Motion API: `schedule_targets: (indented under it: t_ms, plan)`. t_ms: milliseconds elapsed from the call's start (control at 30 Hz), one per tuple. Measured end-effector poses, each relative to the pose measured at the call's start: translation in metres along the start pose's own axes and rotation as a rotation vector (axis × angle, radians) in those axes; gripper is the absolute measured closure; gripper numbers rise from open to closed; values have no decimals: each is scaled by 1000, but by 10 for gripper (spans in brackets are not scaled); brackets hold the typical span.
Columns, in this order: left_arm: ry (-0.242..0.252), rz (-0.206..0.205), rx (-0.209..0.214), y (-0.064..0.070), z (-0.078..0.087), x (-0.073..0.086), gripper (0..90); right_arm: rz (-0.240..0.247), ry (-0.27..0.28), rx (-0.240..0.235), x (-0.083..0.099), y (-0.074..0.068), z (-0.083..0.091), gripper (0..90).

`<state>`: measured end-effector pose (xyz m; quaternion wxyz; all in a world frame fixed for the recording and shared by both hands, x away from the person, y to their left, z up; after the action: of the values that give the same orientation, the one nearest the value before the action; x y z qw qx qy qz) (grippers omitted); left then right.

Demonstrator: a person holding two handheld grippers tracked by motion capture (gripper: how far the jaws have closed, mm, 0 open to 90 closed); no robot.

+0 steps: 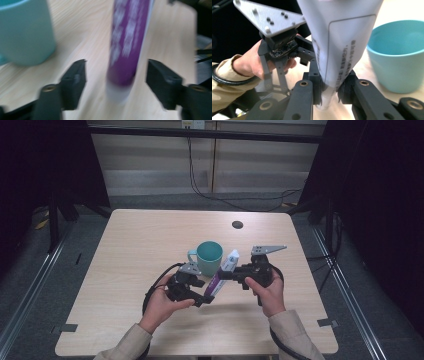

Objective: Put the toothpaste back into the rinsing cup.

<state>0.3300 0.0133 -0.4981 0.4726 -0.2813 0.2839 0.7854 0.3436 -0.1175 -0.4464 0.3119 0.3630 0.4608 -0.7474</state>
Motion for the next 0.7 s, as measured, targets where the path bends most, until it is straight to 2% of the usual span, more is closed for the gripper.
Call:
schedule_targets:
  t_ms: [33,67,100,133,167,200,300,433,500,567,600,633,700]
  plan:
    - [0,0,0,0,0,0,250,0,0,0,0,0,0,763]
    - [-2,-5,-15,-4,1,6,235,0,4,20,-2,3,6,763]
    - [-2,-5,-15,-4,1,6,235,0,4,20,-2,3,6,763]
    - [-26,-15,-40,-8,1,14,211,3,7,39,-4,6,11,762]
    - [-26,-15,-40,-8,1,14,191,3,7,39,-4,6,11,762]
    - [-31,-19,-51,-10,0,18,191,2,7,45,-5,8,14,763]
    - [-60,-69,-72,-14,-1,33,190,5,15,61,-11,10,21,762]
    - [-47,-61,-58,-16,-2,42,180,10,15,71,-15,12,25,762]
    - [-64,-72,-85,-19,-5,53,181,14,8,84,-18,13,27,762]
    - [-67,-81,-91,-20,-6,56,181,13,10,83,-19,14,28,762]
    - [-57,-85,-115,-22,-7,59,181,12,15,79,-21,15,29,762]
    - [-57,-85,-115,-22,-7,59,181,11,13,83,-21,15,29,762]
    - [-77,-105,-130,-24,-9,66,181,12,5,92,-22,17,29,762]
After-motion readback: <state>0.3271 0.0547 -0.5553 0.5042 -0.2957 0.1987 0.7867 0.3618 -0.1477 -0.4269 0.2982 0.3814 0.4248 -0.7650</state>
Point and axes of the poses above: each handheld gripper's, and its own axes: z roughly backward along the jaws, x roughly out of its underside, y roughly to its right, the point moved 8 cm from there along -z, roughly forward along the jaws, and after that the axes turned 2 degrees about -x, right-handed, at the moved point
